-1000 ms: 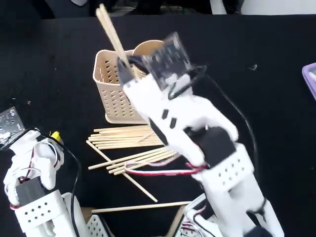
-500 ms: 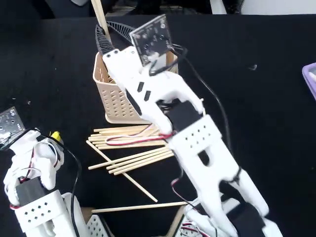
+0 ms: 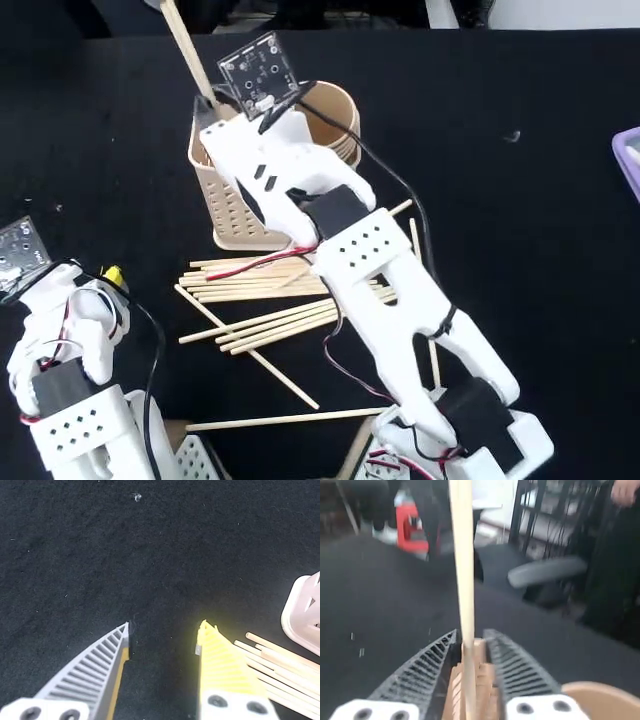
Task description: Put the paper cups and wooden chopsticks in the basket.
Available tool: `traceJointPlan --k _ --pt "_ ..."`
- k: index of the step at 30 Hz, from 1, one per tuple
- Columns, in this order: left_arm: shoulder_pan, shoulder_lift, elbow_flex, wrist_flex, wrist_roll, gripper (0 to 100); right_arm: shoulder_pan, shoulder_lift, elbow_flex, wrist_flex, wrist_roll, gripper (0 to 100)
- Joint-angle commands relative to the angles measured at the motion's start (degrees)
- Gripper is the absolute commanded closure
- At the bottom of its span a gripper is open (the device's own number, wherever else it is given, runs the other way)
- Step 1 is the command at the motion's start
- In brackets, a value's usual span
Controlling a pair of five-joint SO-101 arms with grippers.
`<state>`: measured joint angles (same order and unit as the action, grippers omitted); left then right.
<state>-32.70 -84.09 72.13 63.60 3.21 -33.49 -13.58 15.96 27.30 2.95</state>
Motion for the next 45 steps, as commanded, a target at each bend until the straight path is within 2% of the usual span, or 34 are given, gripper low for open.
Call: traceJointPlan --k 1,7,12,16,19,22,26,30,35,39,45 --pt "0.4 -0.1 -0.4 -1.1 0.4 78 -0.9 -2.8 -2.7 5.5 -0.3 76.7" --pt "0.5 -0.1 0.1 -1.2 0.4 78 -0.9 -16.8 -3.7 17.1 0.1 83.4" --pt "0.5 -0.1 0.0 -1.2 0.4 78 -0.9 -29.9 -3.6 38.3 0.2 91.0" --pt "0.5 -0.1 -0.1 -1.2 0.4 78 -0.9 -37.2 -1.6 51.7 0.4 91.3" --pt "0.5 -0.1 0.0 -1.2 0.4 78 -1.1 -40.4 5.8 58.3 6.3 91.2" --pt "0.5 -0.1 -0.1 -1.2 0.4 78 -4.4 -41.6 20.0 57.8 14.0 86.5" --pt "0.5 -0.1 0.0 -1.2 0.4 78 -11.5 -41.7 41.1 46.3 19.5 76.2" --pt "0.5 -0.1 0.0 -1.2 0.4 78 -16.3 -41.7 55.3 33.0 20.8 74.1" --pt "0.4 -0.1 -0.1 -1.2 0.4 78 -18.4 -41.7 62.0 28.7 21.2 73.8" --pt "0.4 -0.1 0.0 -1.2 0.4 78 -21.5 -41.7 61.0 29.9 19.9 73.7" --pt "0.3 -0.1 0.0 -1.2 0.4 78 -34.2 -41.7 60.2 29.1 5.0 73.7"
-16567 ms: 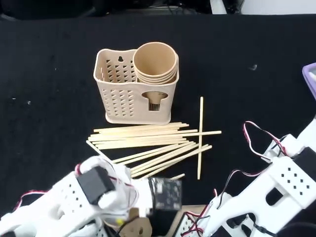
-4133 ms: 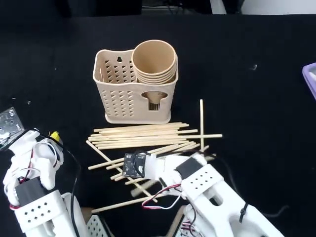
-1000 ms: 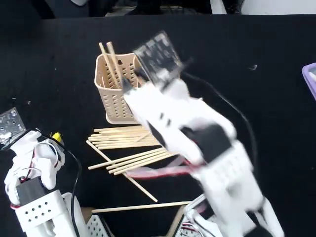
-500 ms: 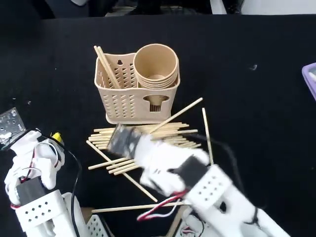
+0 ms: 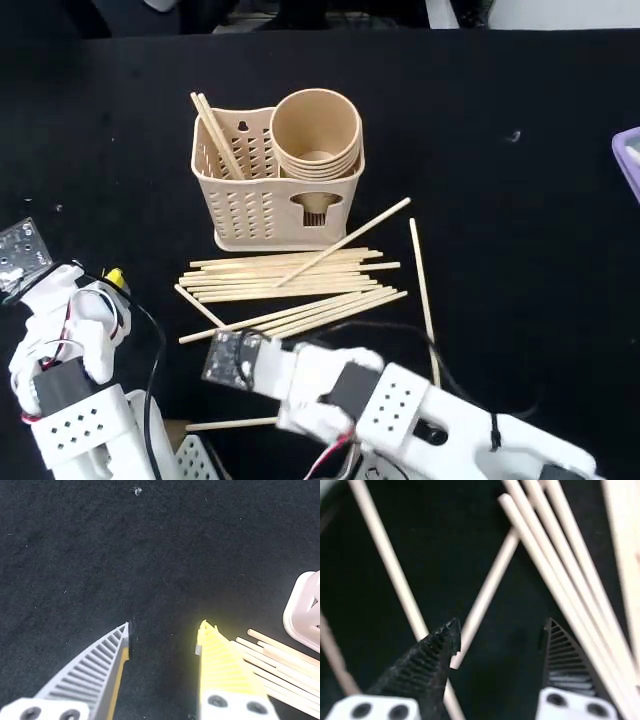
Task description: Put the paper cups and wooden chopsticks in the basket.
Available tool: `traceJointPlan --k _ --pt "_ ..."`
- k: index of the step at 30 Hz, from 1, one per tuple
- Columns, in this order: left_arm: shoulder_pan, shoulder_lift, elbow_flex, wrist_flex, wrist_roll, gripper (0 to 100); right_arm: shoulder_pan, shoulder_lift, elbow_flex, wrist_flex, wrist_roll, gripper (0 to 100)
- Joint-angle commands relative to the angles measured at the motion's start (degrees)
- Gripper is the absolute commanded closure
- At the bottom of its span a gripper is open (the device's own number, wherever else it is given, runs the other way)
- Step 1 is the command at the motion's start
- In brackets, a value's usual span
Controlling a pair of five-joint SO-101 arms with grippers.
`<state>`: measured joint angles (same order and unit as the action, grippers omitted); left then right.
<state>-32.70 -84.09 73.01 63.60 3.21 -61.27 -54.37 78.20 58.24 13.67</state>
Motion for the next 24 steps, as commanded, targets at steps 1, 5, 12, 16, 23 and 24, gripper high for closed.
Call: traceJointPlan --k 1,5,12,16,23,24 --pt "0.2 -0.1 -0.9 -1.2 0.4 78 -8.8 -0.9 -1.0 -3.5 -6.6 73.7" --pt "0.0 -0.1 -1.2 -1.2 0.4 78 -11.9 -0.9 3.4 -10.0 -7.9 73.7" --pt "-2.9 -0.1 -1.8 -1.8 5.3 78 -6.2 -0.9 3.4 -8.6 -7.8 73.7" --pt "-11.8 -0.1 -1.7 -5.5 11.7 78 -6.1 -0.8 3.8 -8.6 -7.9 73.7" --pt "-14.3 -0.1 -1.6 -6.1 13.9 78 -6.1 -0.8 5.4 -7.5 -7.6 73.7" --pt "-14.3 -0.1 -1.6 -6.1 13.9 78 -6.1 -0.8 5.5 -7.5 -7.5 73.7"
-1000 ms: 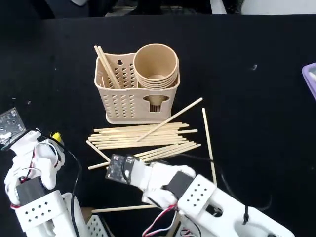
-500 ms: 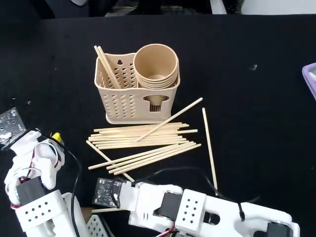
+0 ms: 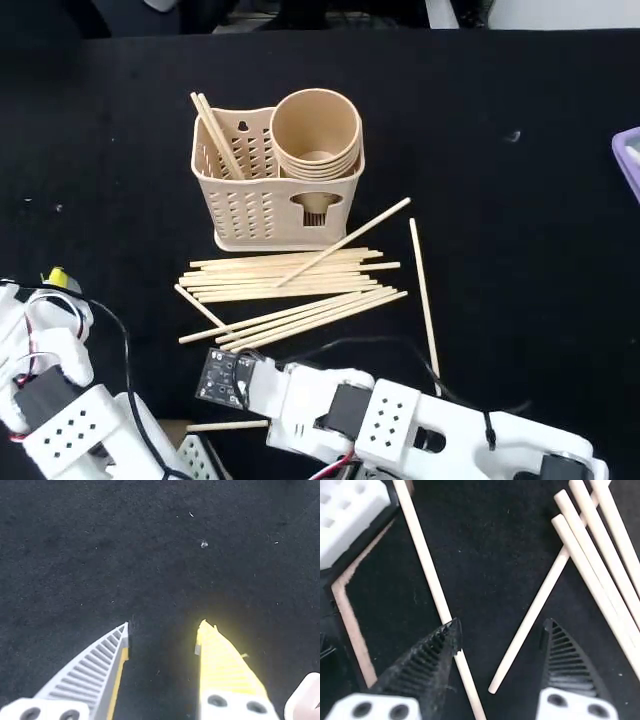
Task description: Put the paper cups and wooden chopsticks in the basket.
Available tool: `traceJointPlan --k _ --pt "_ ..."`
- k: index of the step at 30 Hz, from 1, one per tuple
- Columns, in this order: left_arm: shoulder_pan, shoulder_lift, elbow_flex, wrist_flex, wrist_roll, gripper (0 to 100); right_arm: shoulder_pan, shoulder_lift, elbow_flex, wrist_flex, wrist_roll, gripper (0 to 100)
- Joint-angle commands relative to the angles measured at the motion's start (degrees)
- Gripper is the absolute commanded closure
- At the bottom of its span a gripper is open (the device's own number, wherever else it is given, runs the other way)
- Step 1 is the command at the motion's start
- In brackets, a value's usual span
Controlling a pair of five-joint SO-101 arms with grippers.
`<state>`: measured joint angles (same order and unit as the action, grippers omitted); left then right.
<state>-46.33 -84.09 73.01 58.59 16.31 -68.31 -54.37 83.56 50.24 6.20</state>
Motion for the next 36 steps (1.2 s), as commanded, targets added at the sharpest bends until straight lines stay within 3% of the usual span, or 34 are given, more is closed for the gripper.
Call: traceJointPlan --k 1,5,8,11,18,21,28,33,36 --pt "-0.7 -0.1 -1.6 -1.2 0.9 78 1.0 -0.8 0.1 0.8 0.1 74.0" --pt "-0.7 -0.1 -1.6 -1.3 1.0 78 1.2 -0.8 0.2 2.1 0.2 75.3" --pt "-0.7 -0.1 -1.6 -1.3 1.0 78 1.3 -0.8 0.2 1.8 0.4 86.8" --pt "-0.7 -0.1 -1.6 -1.3 1.0 78 2.3 -1.0 0.2 0.9 6.0 99.3" --pt "-0.9 -0.1 -2.2 -1.2 1.1 78 21.5 -1.3 -2.3 1.1 16.3 98.8" --pt "-0.7 -0.1 -2.2 -1.4 0.9 78 25.4 -1.4 -3.0 1.8 19.5 98.8" --pt "-0.7 -0.1 -2.2 -1.5 0.8 78 19.7 -1.3 -3.6 9.7 28.3 98.7" --pt "-0.7 0.4 -1.5 -3.1 0.8 78 9.1 -0.9 -4.5 11.8 30.0 98.5" --pt "-0.7 -0.1 -1.4 -3.0 0.8 78 9.2 -0.9 -5.6 12.7 29.9 90.9"
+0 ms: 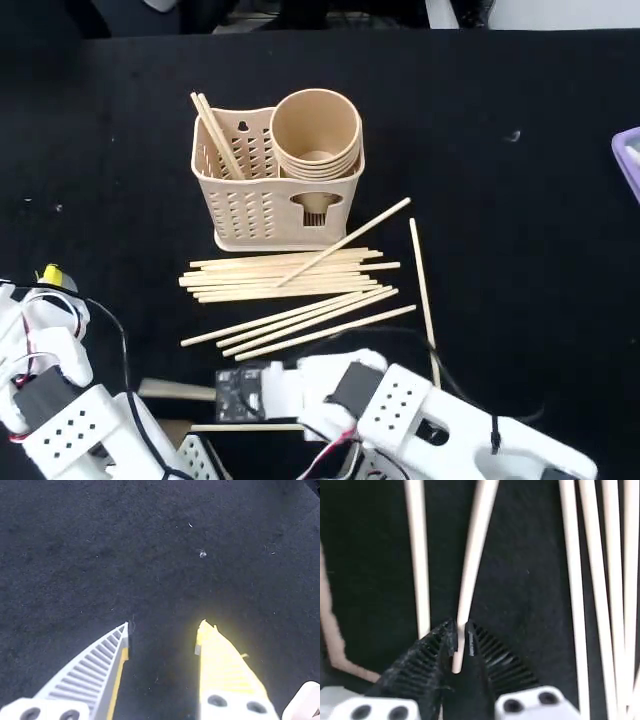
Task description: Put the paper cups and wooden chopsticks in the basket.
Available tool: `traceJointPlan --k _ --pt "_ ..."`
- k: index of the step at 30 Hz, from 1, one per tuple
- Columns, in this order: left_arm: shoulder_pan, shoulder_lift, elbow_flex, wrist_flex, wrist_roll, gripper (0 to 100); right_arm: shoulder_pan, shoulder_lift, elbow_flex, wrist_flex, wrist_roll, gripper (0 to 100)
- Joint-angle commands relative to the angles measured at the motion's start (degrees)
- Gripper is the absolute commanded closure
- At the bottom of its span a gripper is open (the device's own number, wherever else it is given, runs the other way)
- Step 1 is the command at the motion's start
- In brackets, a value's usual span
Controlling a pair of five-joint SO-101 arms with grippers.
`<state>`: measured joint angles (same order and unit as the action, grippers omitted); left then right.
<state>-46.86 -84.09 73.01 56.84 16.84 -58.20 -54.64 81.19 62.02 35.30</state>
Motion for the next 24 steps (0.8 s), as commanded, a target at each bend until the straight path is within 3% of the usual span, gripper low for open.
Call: traceJointPlan --k 1,5,9,17,24 --pt "-0.1 -0.1 -1.4 -1.2 0.3 78 -0.2 -0.7 -3.7 1.5 0.8 86.0" --pt "-0.1 -0.1 -1.4 -1.2 0.3 78 0.2 -0.7 -6.0 4.1 -0.7 71.8" --pt "-0.4 -0.1 -1.4 -1.3 0.4 78 -2.2 -0.7 -7.8 5.4 -8.3 71.6" --pt "-4.5 -0.1 -2.2 -2.6 3.0 78 -14.4 -0.7 -5.2 0.9 -17.2 71.6" --pt "-7.8 -0.1 -2.6 -3.4 3.9 78 -12.0 -0.6 2.9 -9.1 -17.7 71.6"
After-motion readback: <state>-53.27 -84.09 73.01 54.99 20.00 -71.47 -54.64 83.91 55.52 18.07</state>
